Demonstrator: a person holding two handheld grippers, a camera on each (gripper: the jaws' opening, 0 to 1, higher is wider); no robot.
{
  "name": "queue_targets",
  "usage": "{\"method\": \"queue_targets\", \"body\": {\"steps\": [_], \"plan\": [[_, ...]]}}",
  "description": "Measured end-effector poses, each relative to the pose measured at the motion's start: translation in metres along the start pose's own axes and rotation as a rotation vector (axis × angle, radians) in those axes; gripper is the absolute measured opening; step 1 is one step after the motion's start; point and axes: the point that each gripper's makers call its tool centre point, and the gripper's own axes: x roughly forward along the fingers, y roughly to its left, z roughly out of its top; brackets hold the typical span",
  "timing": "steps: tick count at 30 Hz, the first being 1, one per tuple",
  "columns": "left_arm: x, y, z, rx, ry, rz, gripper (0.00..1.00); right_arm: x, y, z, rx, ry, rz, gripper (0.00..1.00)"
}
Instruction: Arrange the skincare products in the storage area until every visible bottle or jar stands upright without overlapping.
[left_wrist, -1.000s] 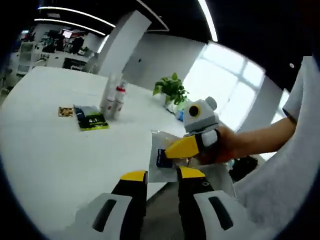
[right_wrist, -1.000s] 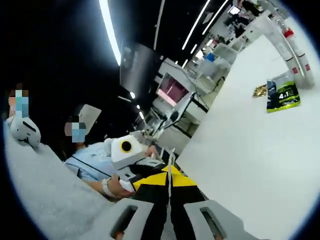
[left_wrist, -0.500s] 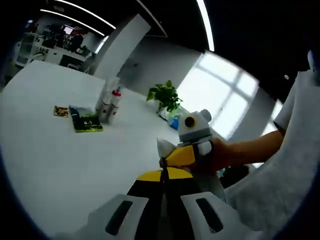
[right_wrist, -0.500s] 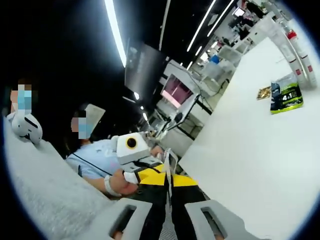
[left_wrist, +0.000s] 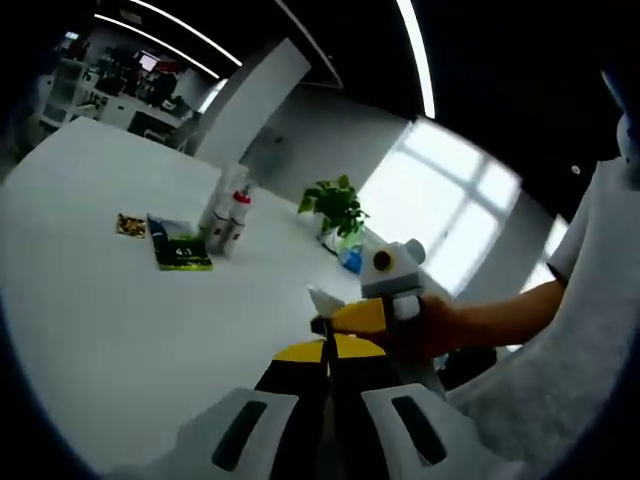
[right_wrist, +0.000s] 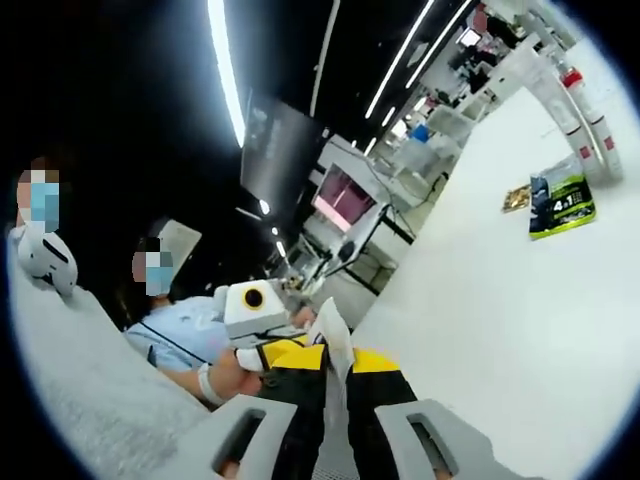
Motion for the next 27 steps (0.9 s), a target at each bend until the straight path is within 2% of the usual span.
{"method": "queue_targets", "body": {"steps": [12,20,27], "plan": [[0.000,0.007,-0.006,0.019,0.037,0.033,0.00,0.004,-0.012,-0.004,-0.113,0.009,-0.093,0.00],[-0.002,0.010,-0.005,0.020,0.032,0.053,0.00,0.009,-0.016,0.001,-0.151,0.005,-0.132,0.00],[-0.002,0.010,-0.004,0.018,0.022,0.048,0.00,0.008,-0.021,0.004,-0.245,0.012,-0.187,0.00]]}}
